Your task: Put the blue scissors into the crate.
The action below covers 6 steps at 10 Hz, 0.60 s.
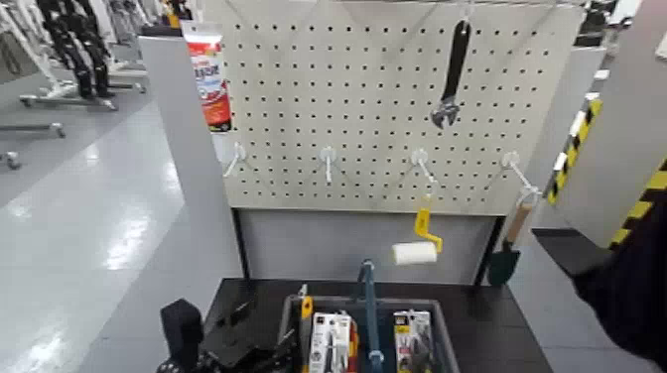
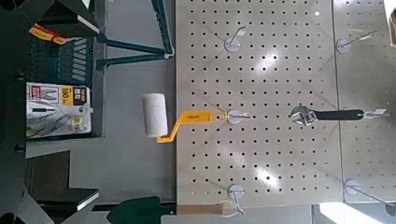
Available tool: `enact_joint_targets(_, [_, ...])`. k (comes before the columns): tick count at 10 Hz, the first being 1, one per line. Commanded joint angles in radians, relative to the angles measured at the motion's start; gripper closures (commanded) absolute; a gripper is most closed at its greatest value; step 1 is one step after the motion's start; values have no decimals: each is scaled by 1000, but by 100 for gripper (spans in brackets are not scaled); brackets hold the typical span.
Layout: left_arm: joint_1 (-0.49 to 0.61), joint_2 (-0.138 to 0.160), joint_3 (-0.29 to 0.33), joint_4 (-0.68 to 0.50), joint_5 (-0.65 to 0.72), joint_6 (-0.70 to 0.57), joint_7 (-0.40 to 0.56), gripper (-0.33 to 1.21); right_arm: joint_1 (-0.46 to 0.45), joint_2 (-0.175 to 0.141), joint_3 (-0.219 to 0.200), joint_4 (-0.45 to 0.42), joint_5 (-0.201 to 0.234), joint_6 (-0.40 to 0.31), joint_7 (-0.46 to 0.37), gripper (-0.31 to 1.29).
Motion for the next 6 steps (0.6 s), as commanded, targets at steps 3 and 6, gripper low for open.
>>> enact_joint_targets(3, [163, -81, 90, 14, -151, -182, 121, -4, 4, -4, 2, -4, 0, 21, -2, 9])
enact_joint_targets(6, [193, -89, 47, 60, -143, -334, 269, -4, 4, -7, -3, -2, 0, 16, -4, 9])
